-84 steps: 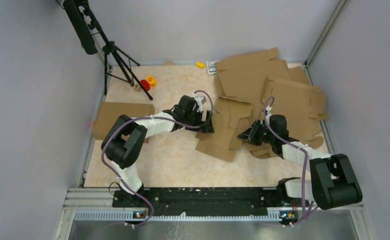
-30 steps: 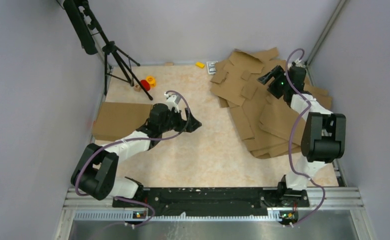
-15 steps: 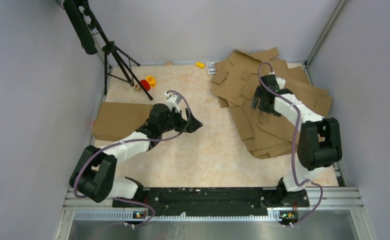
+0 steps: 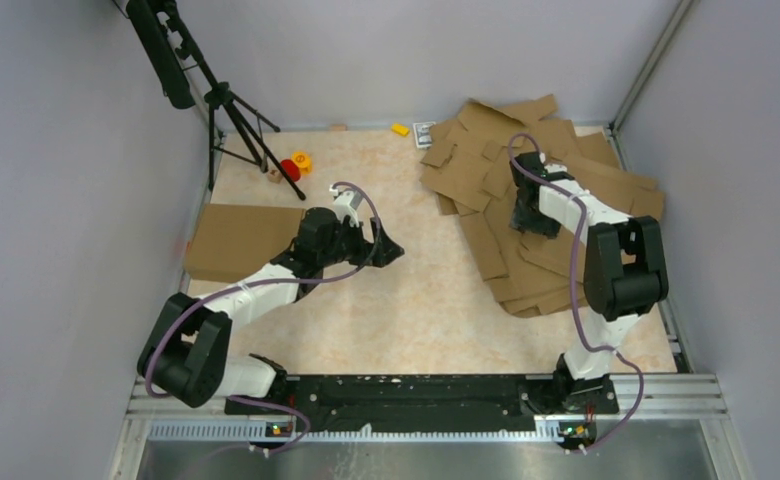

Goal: Fold the paper box
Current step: Move the paper box to the paper box.

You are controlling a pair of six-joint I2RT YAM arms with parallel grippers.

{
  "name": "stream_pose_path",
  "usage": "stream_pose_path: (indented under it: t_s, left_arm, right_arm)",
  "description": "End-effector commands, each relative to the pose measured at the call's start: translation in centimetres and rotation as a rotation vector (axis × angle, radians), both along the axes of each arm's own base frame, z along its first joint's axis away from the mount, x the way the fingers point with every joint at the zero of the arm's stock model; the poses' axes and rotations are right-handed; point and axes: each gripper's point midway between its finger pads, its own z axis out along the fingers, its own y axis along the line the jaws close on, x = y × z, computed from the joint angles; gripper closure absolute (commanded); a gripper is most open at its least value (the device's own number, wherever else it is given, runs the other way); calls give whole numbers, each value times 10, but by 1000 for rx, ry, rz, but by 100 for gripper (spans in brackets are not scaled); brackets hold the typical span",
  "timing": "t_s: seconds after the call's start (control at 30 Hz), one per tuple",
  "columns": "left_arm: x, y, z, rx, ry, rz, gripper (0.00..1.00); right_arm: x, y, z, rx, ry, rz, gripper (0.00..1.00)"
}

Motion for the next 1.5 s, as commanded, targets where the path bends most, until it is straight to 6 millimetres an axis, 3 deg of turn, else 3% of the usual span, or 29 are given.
stream_pose_path:
  t_s: [0.0,0.2,0.37,0.53,0.57,0.6,0.63,0.67,0.77,0.97,1.13,1.47]
  left_arm:
    - [3,-5,23,-26,-67,-15,1]
    - [2,-5,24,-27,-69,-19,1]
    - [2,-5,24,-23,-70,-18,1]
    - [1,-4,24,-22,-71,-19,2]
    - [2,-4,24,-23,-71,-18,1]
    - [1,-5,23,-24,-67,-22,1]
    - [2,-5,24,-26,-68,-21,1]
    - [2,-6,24,-28,-65,-24,1]
    - [1,-6,23,-28,-63,-25,1]
    - [1,-6,22,-24,-61,-26,1]
    - [1,-6,22,-21,-61,-26,1]
    - [1,-6,23,-20,-59,-26,1]
  right_arm:
    - [-6,-7,18,-40,-24,-2,44]
    - [-19,-10,28,-35,-49,6,64]
    - [-20,-7,42,-16,-69,28,100]
    - [-20,-3,50,4,-87,63,100]
    - [-19,-1,50,9,-88,89,91]
    - [-16,1,50,10,-89,120,75]
    - [-15,5,46,22,-73,151,51]
    - [-14,7,43,26,-55,170,38]
    - [-13,4,35,-49,0,177,26]
    - [-17,-13,19,-209,101,124,25]
    - [-22,-21,6,-246,124,104,27]
    - [-27,-36,-3,-295,112,50,62]
